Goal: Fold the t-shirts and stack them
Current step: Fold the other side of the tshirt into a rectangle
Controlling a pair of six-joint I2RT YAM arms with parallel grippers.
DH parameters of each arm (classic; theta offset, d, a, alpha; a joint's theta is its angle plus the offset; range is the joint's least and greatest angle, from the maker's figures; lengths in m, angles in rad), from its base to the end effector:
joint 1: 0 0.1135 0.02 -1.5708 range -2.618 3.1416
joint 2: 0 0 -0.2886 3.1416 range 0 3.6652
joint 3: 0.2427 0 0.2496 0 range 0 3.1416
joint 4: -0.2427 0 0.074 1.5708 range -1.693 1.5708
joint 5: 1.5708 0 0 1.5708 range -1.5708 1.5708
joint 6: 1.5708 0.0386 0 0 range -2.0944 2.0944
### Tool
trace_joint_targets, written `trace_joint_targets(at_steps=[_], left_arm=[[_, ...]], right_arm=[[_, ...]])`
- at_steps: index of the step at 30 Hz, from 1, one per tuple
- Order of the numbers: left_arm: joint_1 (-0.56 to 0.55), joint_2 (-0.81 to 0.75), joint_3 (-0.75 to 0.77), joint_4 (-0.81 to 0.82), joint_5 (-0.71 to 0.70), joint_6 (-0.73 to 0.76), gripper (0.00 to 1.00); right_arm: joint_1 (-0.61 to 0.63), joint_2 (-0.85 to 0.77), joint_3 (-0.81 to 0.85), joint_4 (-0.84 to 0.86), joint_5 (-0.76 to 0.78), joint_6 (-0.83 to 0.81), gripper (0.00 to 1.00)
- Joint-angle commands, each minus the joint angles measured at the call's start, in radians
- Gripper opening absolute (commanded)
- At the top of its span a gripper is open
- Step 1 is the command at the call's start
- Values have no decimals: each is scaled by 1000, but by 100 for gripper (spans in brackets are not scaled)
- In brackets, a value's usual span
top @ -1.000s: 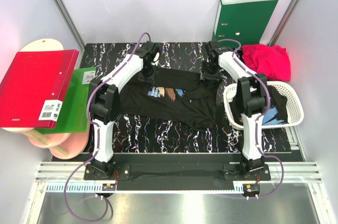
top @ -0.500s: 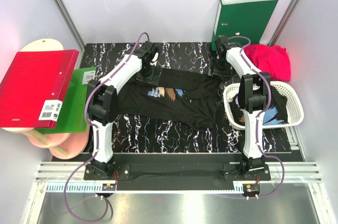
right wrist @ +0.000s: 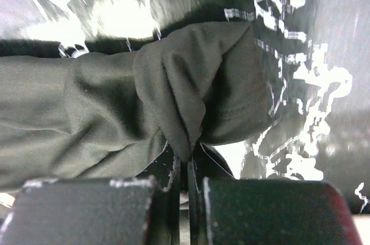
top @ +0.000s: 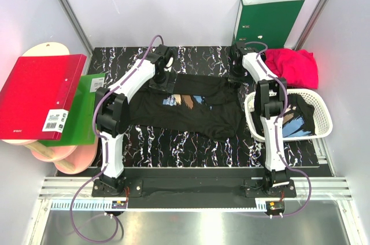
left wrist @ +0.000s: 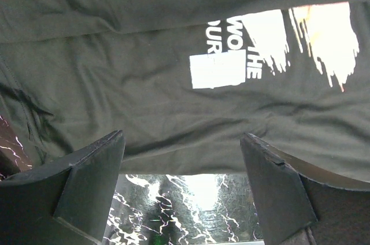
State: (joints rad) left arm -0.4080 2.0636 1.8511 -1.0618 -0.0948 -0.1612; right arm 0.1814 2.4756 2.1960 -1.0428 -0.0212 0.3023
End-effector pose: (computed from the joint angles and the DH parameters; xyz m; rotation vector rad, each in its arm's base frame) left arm 0.4043 -0.1708 0.2678 0.3285 2.8117 0.0102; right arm 0.5153 0.0953 0.1735 0.1716 2.8981 0.1167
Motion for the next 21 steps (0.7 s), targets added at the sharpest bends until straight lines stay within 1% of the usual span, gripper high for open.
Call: trace_joint_targets(at_steps=[1, 5, 6, 8, 9, 10, 11, 12, 13, 14, 15, 16, 17, 18, 19, 20, 21], left_arm=[[6, -11, 31, -6, -25, 5, 87], [6, -13, 20, -10, -25, 2, 87], [6, -13, 22, -12, -26, 2, 87], [6, -10, 20, -15, -26, 2, 87], [6, -10, 20, -15, -26, 2, 87], [6, -8, 22, -20, -28, 2, 88], [6, -8, 26, -23, -26, 3, 88], [5, -5, 30, -23, -23, 3, 88], [6, -3, 31, -24, -23, 5, 89], [6, -3, 33, -24, -22, 3, 93], [5, 0, 36, -24, -22, 2, 97], [6, 1, 36, -24, -22, -1, 99], [6, 4, 37, -24, -17, -4, 99], [6, 10, 34, -24, -14, -6, 99], [6, 13, 31, -24, -5, -8, 99], [5, 18, 28, -23, -5, -9, 99], [5, 26, 22, -23, -8, -9, 99]], right_arm=[[3, 52, 82, 75, 45, -9, 0], [4, 62, 137, 133, 121, -25, 0], [4, 66, 163, 139, 160, -26, 0], [3, 94, 204, 148, 191, -31, 0], [1, 101, 238, 148, 211, -32, 2], [0, 111, 254, 145, 208, -31, 8], [1, 115, 264, 144, 205, -29, 23], [0, 111, 268, 142, 169, -29, 44], [0, 100, 263, 139, 144, -40, 54], [0, 57, 249, 142, 118, -45, 61], [1, 27, 208, 148, 83, -46, 77], [6, -51, 177, 173, 70, -43, 86], [6, -96, 101, 193, 43, -48, 95], [9, -143, 58, 213, 31, -48, 100], [10, -237, 15, 255, 24, -45, 100], [10, -282, -64, 269, -11, -42, 100], [9, -326, -102, 280, -19, -28, 99]])
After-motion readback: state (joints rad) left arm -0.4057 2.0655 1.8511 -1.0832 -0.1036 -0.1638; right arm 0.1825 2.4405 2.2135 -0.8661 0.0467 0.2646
